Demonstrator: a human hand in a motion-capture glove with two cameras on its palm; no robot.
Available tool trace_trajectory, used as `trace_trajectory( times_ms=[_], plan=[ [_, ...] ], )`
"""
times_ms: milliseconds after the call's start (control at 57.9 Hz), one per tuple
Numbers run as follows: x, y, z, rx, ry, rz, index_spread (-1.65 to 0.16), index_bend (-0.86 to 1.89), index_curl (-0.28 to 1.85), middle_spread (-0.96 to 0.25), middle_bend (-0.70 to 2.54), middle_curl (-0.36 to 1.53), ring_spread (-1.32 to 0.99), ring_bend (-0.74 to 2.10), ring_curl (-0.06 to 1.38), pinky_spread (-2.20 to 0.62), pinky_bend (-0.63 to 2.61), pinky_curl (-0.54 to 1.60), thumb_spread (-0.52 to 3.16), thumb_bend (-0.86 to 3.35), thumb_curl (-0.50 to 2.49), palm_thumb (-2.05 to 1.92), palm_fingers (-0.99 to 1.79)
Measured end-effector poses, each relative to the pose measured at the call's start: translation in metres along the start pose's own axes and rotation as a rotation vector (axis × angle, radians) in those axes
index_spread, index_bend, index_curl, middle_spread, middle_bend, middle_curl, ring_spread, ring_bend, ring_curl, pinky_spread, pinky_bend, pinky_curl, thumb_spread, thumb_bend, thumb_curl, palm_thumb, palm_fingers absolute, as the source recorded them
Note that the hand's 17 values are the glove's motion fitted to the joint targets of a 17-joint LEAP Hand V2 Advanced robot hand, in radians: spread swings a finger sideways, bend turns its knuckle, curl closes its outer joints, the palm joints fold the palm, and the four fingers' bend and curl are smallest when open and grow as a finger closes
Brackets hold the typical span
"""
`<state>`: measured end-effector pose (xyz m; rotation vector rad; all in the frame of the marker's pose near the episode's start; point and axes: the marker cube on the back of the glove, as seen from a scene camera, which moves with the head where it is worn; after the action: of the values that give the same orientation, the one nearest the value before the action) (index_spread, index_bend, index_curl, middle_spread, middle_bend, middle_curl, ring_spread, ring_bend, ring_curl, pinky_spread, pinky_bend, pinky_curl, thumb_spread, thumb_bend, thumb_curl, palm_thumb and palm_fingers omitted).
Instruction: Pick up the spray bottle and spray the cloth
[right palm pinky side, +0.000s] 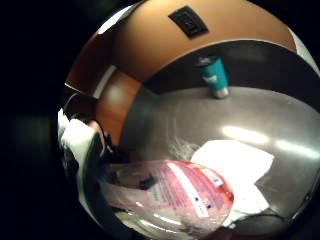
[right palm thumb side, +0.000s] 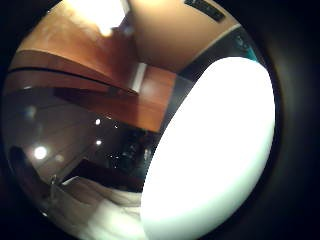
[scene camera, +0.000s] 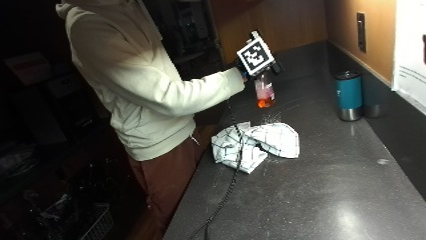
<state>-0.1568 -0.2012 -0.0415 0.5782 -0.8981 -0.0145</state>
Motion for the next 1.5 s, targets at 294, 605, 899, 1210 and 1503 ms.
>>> trace_trajectory(
  times_ms=[294,605,899,1210,1503],
  plan=[
    [0.074,-0.007,0.071,0.351,-0.021,0.007,-0.18,0.36,0.54,-0.14,0.58,0.5,-0.18,0.66,0.46,-0.22,0.38,0.4,0.09,-0.03,0.76,0.99,1.36],
    [0.116,0.014,0.129,0.076,0.021,0.068,-0.17,0.34,0.54,-0.13,0.55,0.49,-0.16,0.64,0.45,-0.21,0.37,0.39,0.13,-0.04,0.76,0.99,1.36],
    [0.142,-0.001,0.145,0.126,0.09,0.072,-0.16,0.33,0.54,-0.08,0.51,0.48,-0.15,0.54,0.42,-0.18,0.36,0.38,0.2,-0.04,0.76,0.97,1.27],
    [0.134,0.023,0.119,-0.111,0.044,0.12,-0.23,0.03,0.42,-0.11,0.33,0.44,-0.14,0.41,0.4,-0.04,0.36,0.39,0.67,-0.07,0.64,0.76,0.68],
    [0.137,0.039,0.062,0.039,0.156,0.089,-0.27,0.07,0.25,-0.09,0.28,0.41,-0.12,0.43,0.37,0.04,0.42,0.37,0.84,-0.04,0.51,0.62,0.5]
  ],
)
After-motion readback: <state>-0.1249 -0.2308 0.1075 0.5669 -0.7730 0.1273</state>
